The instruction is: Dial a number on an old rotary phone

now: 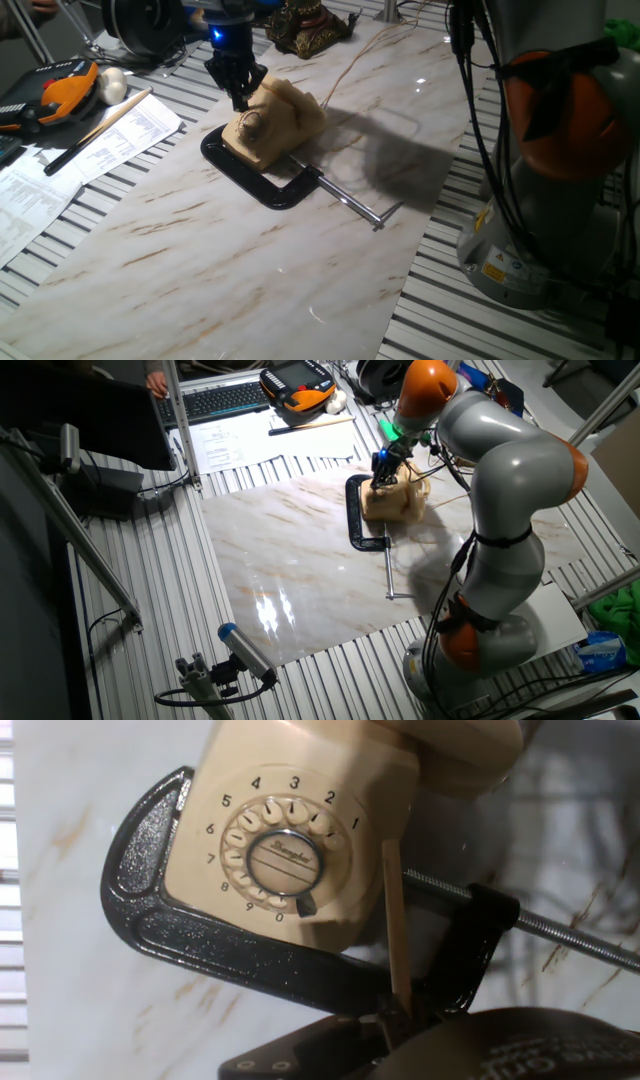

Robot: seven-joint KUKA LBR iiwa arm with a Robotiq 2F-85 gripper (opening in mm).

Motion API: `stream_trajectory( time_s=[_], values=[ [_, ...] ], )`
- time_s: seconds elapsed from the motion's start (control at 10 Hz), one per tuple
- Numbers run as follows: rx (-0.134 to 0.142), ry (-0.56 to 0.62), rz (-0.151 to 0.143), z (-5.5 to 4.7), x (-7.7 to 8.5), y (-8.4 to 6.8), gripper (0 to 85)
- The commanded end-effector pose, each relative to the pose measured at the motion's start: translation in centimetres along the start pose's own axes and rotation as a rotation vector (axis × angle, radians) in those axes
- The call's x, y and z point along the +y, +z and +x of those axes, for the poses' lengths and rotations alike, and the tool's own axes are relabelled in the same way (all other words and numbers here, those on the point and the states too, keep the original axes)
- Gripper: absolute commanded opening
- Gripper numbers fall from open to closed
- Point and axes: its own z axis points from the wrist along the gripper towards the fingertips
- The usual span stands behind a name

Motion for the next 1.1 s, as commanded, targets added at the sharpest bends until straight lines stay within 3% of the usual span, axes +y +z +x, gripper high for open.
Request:
stream_trajectory(
  time_s=[0.0,0.3,0.6,1.0],
  values=[
    [0.000,0.000,0.000,0.0,0.2,0.1,0.0],
    [0.014,0.005,0.007,0.0,0.5,0.2,0.0],
    [0.045,0.012,0.013,-0.1,1.5,0.8,0.0],
    [0.074,0.015,0.021,-0.4,1.4,0.8,0.0]
  ],
)
